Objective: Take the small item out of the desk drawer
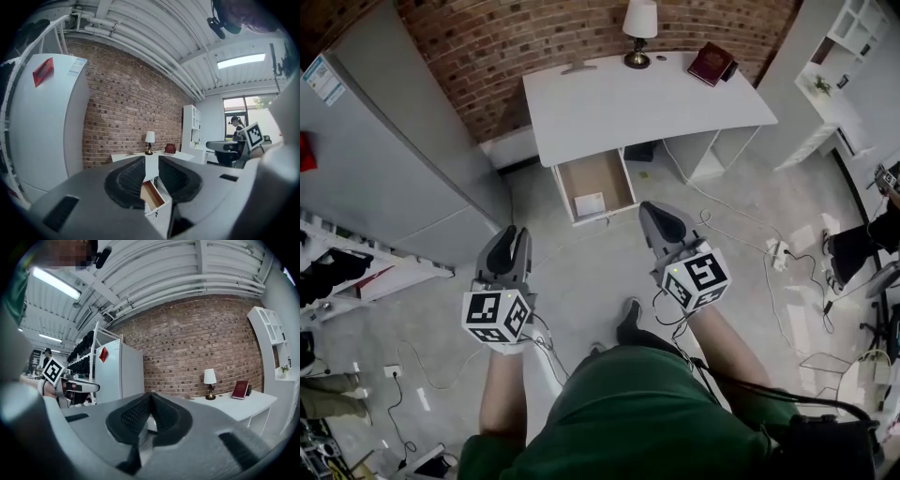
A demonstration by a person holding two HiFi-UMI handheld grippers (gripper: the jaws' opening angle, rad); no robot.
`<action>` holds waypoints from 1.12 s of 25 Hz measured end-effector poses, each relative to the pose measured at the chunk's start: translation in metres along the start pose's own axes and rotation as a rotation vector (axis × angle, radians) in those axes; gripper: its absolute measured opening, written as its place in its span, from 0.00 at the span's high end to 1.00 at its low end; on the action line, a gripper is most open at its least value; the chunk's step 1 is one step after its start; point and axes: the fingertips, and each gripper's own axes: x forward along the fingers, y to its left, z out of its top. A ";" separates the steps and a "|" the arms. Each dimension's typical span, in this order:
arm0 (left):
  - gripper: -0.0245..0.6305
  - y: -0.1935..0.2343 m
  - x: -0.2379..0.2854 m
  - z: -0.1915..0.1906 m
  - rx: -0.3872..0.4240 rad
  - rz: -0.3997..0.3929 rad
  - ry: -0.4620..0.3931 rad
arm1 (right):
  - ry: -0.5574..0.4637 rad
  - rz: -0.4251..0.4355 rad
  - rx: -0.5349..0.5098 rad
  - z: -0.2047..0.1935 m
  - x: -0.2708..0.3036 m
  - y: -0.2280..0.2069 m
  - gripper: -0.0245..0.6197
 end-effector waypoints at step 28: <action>0.84 0.053 0.175 -0.041 -0.021 0.044 0.146 | 0.157 0.097 0.037 -0.068 0.161 -0.122 0.96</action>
